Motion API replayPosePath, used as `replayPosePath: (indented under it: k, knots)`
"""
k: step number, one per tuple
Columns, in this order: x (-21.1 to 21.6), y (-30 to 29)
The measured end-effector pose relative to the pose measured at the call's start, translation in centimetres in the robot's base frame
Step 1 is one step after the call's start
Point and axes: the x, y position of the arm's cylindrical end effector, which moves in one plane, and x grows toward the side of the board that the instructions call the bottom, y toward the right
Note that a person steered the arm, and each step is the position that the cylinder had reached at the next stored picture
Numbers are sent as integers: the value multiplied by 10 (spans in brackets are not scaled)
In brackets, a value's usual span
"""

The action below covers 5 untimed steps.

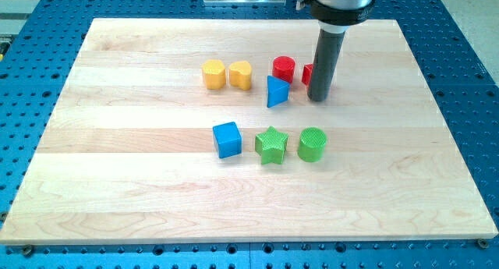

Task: Place the red star and triangle in a horizontal line

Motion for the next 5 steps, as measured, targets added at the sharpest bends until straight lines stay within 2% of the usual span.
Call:
replayPosePath:
  k: [2, 4, 5]
  knots:
    - [2, 8]
    - [47, 3]
    - [48, -6]
